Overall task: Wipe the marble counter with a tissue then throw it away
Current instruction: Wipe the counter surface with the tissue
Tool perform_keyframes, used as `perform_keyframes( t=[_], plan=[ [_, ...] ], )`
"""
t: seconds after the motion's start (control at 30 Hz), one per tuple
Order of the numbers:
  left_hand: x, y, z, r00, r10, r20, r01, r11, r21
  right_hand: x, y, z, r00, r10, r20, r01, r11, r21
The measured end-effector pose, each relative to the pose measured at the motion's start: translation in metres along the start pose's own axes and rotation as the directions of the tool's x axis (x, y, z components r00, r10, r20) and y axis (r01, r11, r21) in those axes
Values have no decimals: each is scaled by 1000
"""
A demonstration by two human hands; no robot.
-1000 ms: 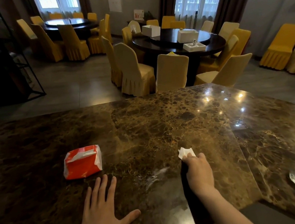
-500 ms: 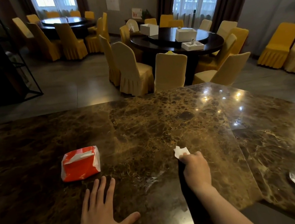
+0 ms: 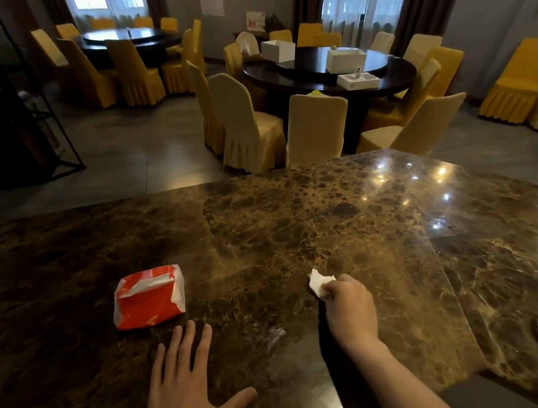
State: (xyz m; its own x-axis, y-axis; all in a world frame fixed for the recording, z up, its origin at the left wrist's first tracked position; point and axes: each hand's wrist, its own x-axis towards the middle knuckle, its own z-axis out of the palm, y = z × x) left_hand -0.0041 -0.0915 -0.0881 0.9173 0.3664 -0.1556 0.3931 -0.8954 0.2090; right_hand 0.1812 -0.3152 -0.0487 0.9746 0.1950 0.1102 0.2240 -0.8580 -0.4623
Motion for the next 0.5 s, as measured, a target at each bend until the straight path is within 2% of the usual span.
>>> perform_keyframes(
  t=[0.07,0.13,0.23,0.3,0.37,0.5],
  plan=[
    [1,1,1,1000,-6,8,6,1000,-3,-11,-17,11,999,-46,16,46,999,-17],
    [1,1,-1,1000,-2,8,2,1000,4,-32,-45,28,982,-184,51,181,982,61],
    [3,1,-1,999,-5,37,5,1000,23,-67,-85,52,896,-409,173,386,910,152],
    [1,0,-1,1000,2,22,-3,1000,29,-70,-88,54,826,-512,237,489,859,151],
    [1,0,0,1000,-9,9,9,1000,8,-58,-72,44,835,-491,246,486,870,88],
    [-2,1,0,1000,-7,-25,7,1000,3,-19,-37,21,956,-227,184,235,972,-26]
  ],
)
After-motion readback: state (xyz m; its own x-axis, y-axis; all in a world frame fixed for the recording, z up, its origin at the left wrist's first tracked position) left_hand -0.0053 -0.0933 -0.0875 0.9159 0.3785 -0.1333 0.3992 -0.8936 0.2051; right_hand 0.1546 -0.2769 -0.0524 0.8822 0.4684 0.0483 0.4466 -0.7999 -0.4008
